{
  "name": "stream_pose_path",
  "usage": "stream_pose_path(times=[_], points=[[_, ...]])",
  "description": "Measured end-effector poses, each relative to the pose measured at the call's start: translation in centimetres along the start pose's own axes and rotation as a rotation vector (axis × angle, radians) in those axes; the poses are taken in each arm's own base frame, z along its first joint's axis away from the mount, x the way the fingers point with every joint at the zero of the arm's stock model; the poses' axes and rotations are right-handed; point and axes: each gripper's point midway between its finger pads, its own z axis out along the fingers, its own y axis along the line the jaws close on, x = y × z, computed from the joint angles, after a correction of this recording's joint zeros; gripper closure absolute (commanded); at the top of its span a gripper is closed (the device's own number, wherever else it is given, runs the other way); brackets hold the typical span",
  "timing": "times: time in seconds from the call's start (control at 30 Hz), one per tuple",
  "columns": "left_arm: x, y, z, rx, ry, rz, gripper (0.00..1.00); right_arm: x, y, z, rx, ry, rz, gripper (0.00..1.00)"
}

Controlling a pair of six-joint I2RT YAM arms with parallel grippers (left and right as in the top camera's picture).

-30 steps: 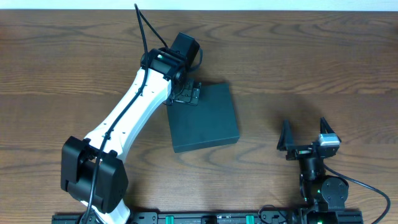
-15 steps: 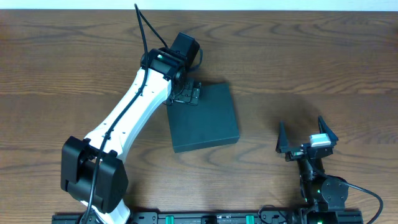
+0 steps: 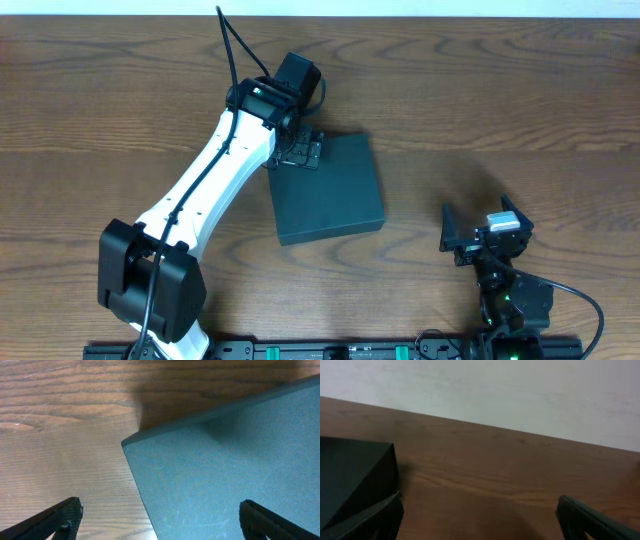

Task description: Pack container

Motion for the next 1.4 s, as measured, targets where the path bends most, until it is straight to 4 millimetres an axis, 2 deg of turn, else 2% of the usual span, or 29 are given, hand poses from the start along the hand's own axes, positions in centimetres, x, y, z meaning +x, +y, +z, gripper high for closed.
stream_pose_path(times=[0.3,0.37,0.43,0.53,0.6,0.67,0.7,0.77,0.83,0.9,1.0,1.13,1.2,1.27,1.33,1.4], points=[[-0.1,0.0,-0.2,0.000,-0.008,-0.001,0.01,0.0,0.0,0.0,0.000,0.001,0.000,0.01],[-0.9,0.1,-0.8,0.000,-0.057,-0.002,0.01,0.0,0.0,0.0,0.000,0.001,0.000,0.01],[-2.7,0.5,-2.6,0.000,-0.169,-0.008,0.01,0.0,0.0,0.0,0.000,0.001,0.000,0.01],[-6.3,2.1,-8.8,-0.005,-0.439,-0.032,0.01,0.0,0.0,0.0,0.000,0.001,0.000,0.01],[-8.3,4.1,-15.1,-0.009,-0.668,-0.073,0.01,0.0,0.0,0.0,0.000,0.001,0.000,0.01],[-9.0,6.8,-22.2,-0.019,-0.890,-0.134,0.01,0.0,0.0,0.0,-0.001,0.001,0.000,0.01],[-8.5,8.5,-26.0,-0.028,-1.002,-0.172,0.01,0.0,0.0,0.0,0.000,0.001,0.000,0.01],[-6.7,11.4,-32.2,-0.054,-1.177,-0.241,0.01,0.0,0.0,0.0,0.000,0.001,0.000,0.01],[-3.9,13.6,-36.8,-0.080,-1.299,-0.295,0.01,0.0,0.0,0.0,0.000,0.001,0.000,0.01],[-0.4,15.2,-40.6,-0.104,-1.398,-0.336,0.01,0.0,0.0,0.0,0.000,0.001,0.000,0.01],[4.6,16.9,-44.6,-0.141,-1.512,-0.384,0.02,0.0,0.0,0.0,0.000,0.001,0.000,0.01],[10.0,18.1,-47.2,-0.198,-1.596,-0.433,0.01,0.0,0.0,0.0,0.000,0.001,0.000,0.01],[12.2,18.4,-47.3,-0.226,-1.617,-0.456,0.01,0.0,0.0,0.0,0.000,0.001,0.000,0.01],[13.9,18.6,-46.5,-0.245,-1.622,-0.480,0.01,0.0,0.0,0.0,0.000,0.001,0.000,0.01],[14.8,18.8,-44.7,-0.255,-1.603,-0.502,0.01,0.0,0.0,0.0,0.000,0.001,0.000,0.01],[14.9,19.0,-41.9,-0.249,-1.567,-0.533,0.01,0.0,0.0,0.0,0.000,0.001,0.000,0.01]])
